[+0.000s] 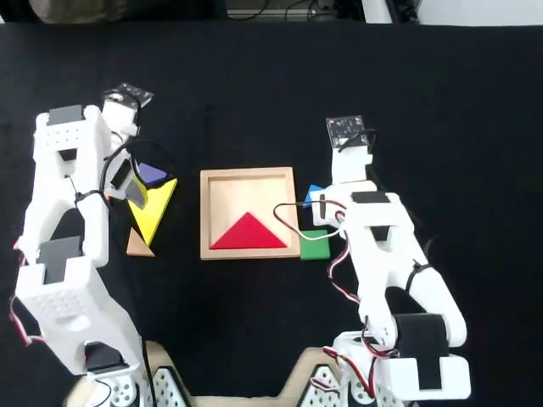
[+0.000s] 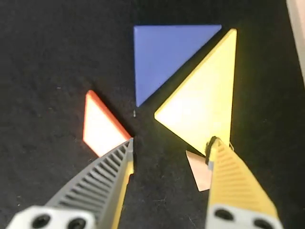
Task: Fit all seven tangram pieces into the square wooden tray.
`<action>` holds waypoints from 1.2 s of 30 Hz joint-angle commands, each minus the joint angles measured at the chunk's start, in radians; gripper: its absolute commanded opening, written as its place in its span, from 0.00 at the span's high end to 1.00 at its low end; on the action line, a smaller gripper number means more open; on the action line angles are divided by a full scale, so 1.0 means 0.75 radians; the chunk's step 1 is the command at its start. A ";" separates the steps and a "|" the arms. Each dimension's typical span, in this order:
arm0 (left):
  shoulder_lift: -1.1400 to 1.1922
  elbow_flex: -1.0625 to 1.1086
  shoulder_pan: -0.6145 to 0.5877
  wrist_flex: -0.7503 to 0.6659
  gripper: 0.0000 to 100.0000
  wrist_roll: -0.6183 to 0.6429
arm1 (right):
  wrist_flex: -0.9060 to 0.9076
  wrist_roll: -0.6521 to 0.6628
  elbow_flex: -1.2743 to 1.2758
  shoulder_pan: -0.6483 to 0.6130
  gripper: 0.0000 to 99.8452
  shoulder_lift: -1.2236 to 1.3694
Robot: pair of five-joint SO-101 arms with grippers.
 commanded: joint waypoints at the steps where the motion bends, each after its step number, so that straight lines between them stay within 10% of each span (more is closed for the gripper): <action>1: 0.057 -0.042 0.007 0.002 0.75 -0.076 | -0.020 0.010 -0.044 0.012 0.99 -0.003; 18: 0.325 -0.230 0.075 0.092 0.71 -0.080 | -0.027 0.010 -0.046 0.012 0.99 -0.003; 36: -0.102 0.095 0.095 -0.041 0.71 0.033 | -0.027 0.010 -0.042 0.012 0.99 -0.003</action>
